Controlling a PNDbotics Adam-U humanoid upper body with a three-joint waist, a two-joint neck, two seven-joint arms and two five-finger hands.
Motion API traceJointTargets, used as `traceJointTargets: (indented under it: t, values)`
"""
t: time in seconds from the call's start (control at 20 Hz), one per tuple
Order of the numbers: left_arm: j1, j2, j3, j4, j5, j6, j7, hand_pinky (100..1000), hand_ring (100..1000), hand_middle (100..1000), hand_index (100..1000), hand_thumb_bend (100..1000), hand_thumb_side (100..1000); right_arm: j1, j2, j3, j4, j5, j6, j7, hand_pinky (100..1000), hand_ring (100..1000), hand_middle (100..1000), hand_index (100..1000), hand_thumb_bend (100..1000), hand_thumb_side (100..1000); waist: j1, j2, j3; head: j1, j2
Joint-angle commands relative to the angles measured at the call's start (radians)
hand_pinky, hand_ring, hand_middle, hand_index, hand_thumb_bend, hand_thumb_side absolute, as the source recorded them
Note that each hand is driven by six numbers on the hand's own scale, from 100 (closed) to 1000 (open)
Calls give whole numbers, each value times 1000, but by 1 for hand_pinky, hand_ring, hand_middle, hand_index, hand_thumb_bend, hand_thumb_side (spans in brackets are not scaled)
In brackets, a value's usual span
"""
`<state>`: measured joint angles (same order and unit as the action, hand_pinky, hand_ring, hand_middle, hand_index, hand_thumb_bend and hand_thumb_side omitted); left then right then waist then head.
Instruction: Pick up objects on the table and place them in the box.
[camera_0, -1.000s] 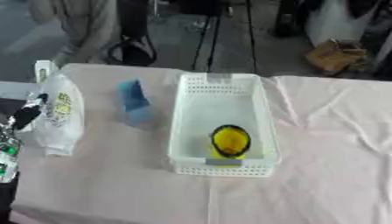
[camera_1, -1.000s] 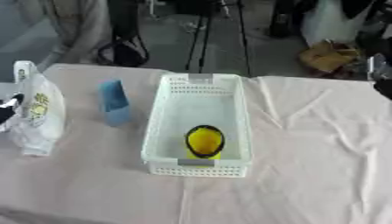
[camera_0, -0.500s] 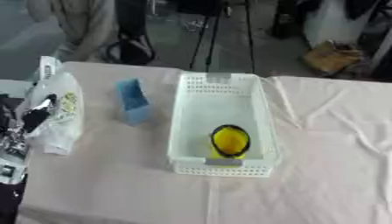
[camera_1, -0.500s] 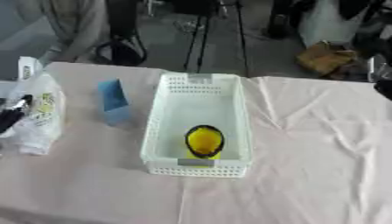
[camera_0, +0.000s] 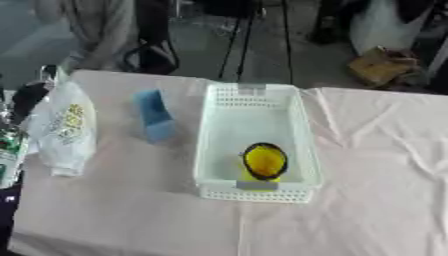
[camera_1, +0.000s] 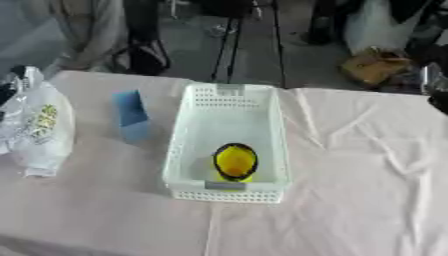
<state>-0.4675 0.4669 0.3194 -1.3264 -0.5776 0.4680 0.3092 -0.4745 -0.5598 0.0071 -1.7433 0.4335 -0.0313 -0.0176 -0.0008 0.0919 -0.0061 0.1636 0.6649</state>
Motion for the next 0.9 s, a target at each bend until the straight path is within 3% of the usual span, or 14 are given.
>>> traceJointTargets:
  t: [0.05,0.9]
  values:
    - [-19,38,-2,26,-13,0,-12,699,728,737,927,813,621,-13,-19,-6,-6,-9,-2,2,615,679,810,887,100,438,2,-15,-1,2,-6]
    - [-33,40,-37,267,-16,-33,-26,704,728,739,924,816,682,-17,-16,-2,-10,-14,-5,7,616,680,810,888,100,438,-4,-7,-14,11,-7]
